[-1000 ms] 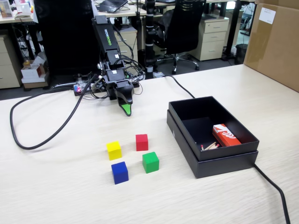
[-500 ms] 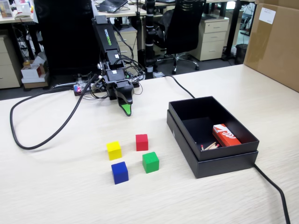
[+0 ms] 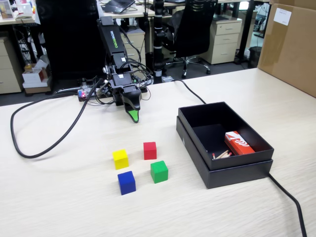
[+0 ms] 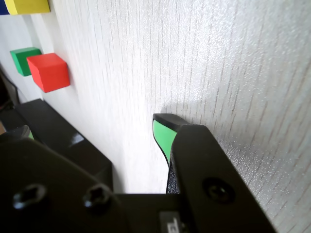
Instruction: Put the green cube on top of the red cube
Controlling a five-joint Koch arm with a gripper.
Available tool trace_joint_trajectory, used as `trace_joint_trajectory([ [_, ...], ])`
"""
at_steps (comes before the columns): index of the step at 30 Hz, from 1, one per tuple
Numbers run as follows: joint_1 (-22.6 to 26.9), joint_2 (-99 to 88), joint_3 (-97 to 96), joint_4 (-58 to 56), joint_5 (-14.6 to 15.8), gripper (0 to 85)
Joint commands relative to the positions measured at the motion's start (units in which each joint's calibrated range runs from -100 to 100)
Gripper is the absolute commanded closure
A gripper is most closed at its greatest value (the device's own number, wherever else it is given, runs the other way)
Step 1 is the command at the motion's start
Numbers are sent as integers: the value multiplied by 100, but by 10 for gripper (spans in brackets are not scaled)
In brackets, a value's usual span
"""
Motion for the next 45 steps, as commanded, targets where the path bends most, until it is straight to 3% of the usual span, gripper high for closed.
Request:
trace_joint_trajectory([
  [1, -5, 20, -168, -79, -10, 370],
  [28, 5, 43, -23, -139, -15, 375],
  [45, -24, 915, 3450, -2956, -15, 380],
])
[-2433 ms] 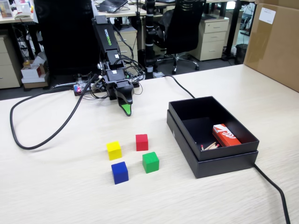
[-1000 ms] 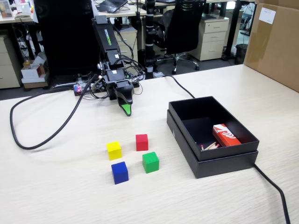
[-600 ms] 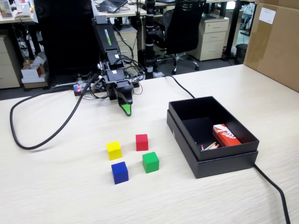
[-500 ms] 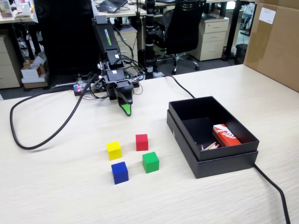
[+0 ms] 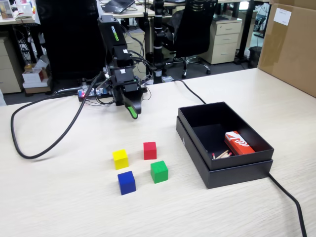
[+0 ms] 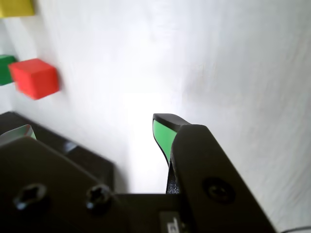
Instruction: Put the green cube on top of the red cube
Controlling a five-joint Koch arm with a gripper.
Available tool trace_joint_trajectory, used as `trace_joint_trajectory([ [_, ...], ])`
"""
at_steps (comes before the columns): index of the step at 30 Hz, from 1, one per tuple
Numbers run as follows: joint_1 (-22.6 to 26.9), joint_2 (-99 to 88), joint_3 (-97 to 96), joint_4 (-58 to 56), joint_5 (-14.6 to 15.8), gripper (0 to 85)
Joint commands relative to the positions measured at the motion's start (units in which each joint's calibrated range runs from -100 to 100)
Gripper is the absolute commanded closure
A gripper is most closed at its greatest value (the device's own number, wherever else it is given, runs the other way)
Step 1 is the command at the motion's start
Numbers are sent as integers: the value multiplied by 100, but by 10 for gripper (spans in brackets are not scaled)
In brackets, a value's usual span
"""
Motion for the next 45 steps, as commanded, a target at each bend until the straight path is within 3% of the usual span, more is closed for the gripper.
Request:
trace_joint_trajectory([
  [1, -24, 402, 1212, -496, -34, 382],
  [11, -34, 3753, 5518, -1662, -73, 380],
  [21, -176, 7643, 8455, -1748, -303, 380],
  [28, -264, 9157, 9326, -1748, -347, 382],
  [45, -269, 10500, 9634, -1748, -366, 382],
])
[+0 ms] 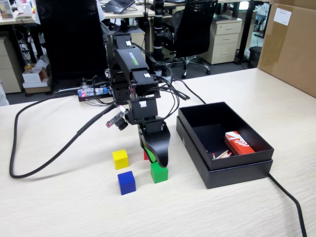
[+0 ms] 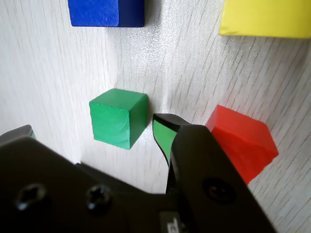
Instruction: Put the green cube on top of the red cube
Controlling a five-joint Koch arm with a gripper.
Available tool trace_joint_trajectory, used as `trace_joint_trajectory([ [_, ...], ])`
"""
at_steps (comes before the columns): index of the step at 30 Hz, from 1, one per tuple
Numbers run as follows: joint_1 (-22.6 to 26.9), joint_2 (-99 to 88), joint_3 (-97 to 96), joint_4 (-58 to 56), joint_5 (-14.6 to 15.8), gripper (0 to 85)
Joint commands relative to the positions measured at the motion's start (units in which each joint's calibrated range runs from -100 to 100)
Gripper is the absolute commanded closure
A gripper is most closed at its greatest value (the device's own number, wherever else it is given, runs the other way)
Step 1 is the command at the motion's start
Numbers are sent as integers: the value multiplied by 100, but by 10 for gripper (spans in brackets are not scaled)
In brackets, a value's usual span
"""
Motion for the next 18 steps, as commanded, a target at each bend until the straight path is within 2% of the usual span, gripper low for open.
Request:
trace_joint_trajectory([
  [1, 5, -68, 551, -37, -68, 382],
  [16, 0, 426, 696, -28, -98, 384],
  [18, 0, 506, 751, -28, -112, 415],
])
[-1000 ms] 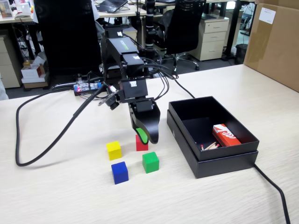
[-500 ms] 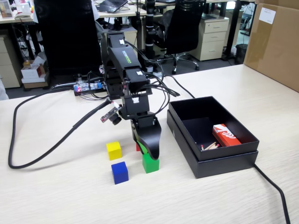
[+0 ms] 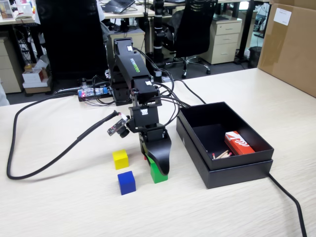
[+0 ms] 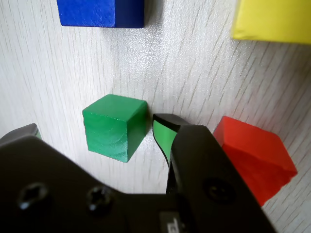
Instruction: Put the green cube on top of the red cube
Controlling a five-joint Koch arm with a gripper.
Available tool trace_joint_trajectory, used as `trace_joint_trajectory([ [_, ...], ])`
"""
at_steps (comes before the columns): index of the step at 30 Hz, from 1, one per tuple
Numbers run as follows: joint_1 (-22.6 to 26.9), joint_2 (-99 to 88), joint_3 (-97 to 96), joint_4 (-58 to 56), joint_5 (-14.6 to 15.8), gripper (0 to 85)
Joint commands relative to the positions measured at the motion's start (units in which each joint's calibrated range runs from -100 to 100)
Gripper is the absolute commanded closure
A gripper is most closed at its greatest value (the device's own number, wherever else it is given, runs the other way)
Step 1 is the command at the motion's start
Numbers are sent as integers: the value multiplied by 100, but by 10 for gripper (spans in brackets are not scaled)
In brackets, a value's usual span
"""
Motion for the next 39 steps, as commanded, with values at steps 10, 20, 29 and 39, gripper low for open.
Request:
trace_joint_trajectory([
  [10, -34, 279, 767, -20, -127, 511],
  [20, -34, 359, 885, -20, -176, 738],
  [29, -44, 325, 840, -20, -195, 835],
  [39, -78, -1327, 522, -253, -54, 846],
])
